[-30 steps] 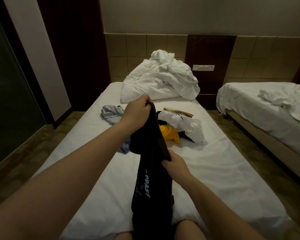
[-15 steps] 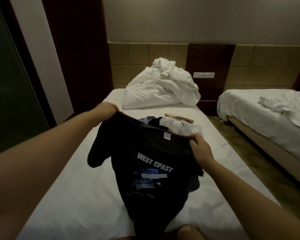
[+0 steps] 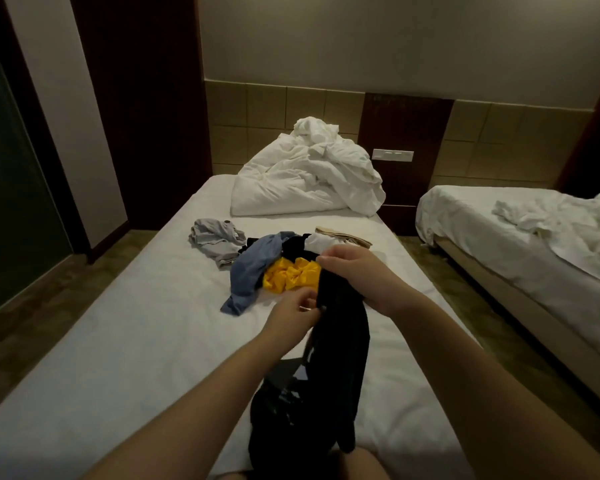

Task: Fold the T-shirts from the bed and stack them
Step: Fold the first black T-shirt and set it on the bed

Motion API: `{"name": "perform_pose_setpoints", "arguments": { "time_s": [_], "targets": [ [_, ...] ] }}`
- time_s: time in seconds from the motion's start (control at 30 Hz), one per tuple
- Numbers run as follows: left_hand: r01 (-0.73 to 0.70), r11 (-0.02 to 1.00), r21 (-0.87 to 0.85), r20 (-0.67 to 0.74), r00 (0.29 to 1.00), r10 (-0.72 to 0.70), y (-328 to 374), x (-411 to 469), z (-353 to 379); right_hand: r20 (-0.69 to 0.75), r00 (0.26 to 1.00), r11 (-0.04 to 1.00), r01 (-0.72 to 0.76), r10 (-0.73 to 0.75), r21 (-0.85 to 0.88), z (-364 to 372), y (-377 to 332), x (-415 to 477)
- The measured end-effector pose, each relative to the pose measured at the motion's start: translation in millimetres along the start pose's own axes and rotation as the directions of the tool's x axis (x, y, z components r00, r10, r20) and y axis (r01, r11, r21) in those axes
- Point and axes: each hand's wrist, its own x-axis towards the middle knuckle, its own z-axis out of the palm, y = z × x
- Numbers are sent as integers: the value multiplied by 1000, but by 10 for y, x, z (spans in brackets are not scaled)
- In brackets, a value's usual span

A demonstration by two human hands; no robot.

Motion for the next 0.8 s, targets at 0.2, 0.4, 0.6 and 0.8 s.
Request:
{"name": "perform_pose_setpoints", "arguments": {
  "time_s": [0.2,0.4,0.6,0.8],
  "targets": [
    [55,998,9,-146,988,-53,-331,-29,-59,139,990,757,-99,12,646,-214,34,-113],
    [254,954,-158,-236,929,-286,-472,1,-556,-15,989,589,-76,147,805,-501,359,-84],
    [70,997,-17,-366,928,-71,9,141,-1010,114,988,846,-149,106,512,-429,552,-37],
    [164,960,225,-27,986,-162,267,124,-1565,-21,982,981,-191,190,-42,-492,738,49]
  ]
}}
